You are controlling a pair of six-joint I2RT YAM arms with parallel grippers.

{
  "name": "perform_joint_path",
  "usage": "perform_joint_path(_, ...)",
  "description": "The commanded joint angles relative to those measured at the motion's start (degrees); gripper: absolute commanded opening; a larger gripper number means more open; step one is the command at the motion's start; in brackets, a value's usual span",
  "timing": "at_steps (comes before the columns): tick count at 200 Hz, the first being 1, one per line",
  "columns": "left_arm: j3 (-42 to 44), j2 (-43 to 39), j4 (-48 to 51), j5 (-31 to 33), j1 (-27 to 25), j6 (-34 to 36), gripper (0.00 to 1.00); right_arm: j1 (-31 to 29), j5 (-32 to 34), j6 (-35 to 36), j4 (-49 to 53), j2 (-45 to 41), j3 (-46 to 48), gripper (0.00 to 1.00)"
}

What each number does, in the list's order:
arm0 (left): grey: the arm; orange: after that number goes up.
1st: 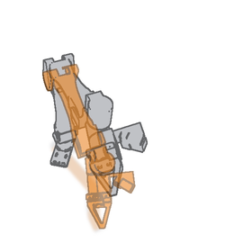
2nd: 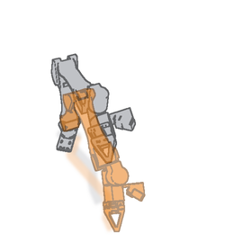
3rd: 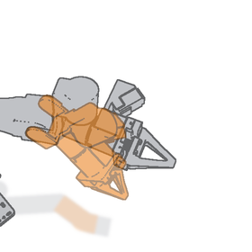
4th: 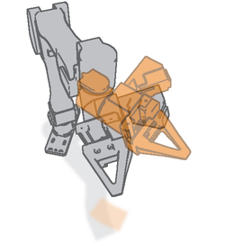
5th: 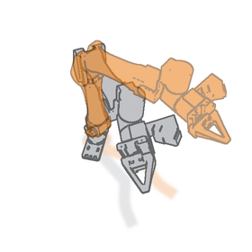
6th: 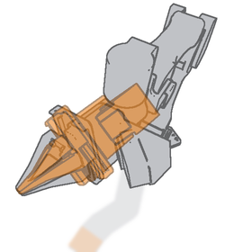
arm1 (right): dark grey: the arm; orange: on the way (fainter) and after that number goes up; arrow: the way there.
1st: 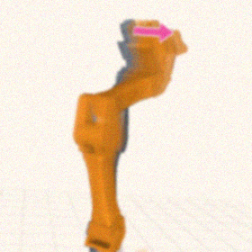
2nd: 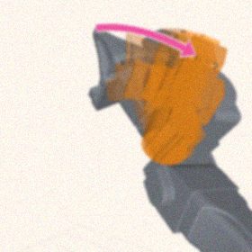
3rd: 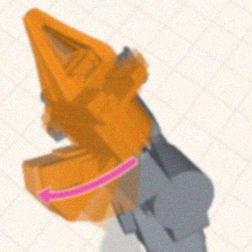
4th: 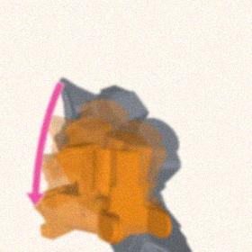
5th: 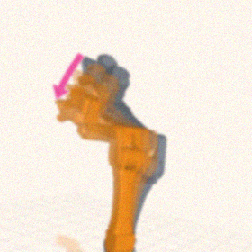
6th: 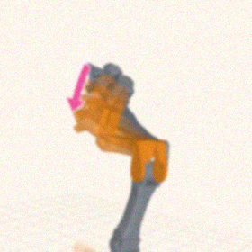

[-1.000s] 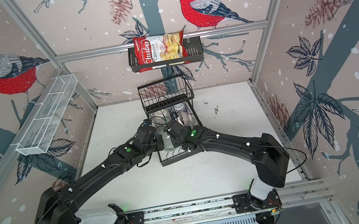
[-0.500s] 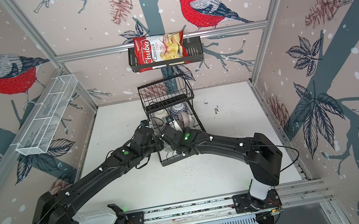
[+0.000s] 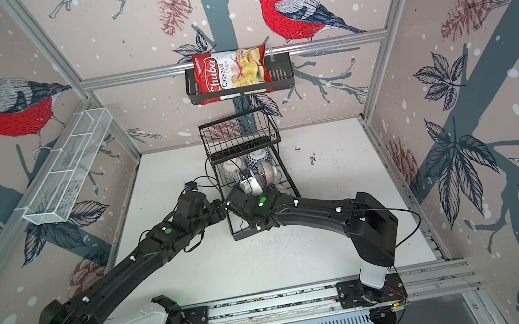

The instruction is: Load the bowls into the dish rack

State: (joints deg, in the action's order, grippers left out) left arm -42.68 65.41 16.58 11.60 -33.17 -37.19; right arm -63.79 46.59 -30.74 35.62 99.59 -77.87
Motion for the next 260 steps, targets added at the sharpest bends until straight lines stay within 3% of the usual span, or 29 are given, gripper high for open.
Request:
perform_joint_path(1, 2.0, -1.0, -1.5, -1.5, 1.0, -0.3, 0.81, -0.6, 7.2, -2.7, 2.1, 1.5, -1.1, 0.00)
perform_joint_path(100, 9.2, -4.4, -9.4, -1.2, 3.5, 0.1, 0.96, -1.3, 16.0, -3.4, 6.0, 5.9, -2.0, 0.00)
perform_joint_path(260, 14.1, -5.6, -21.2, -6.4, 14.5, 1.5, 0.97, -1.9, 19.4, 3.2, 9.0, 16.3, -8.7, 0.00)
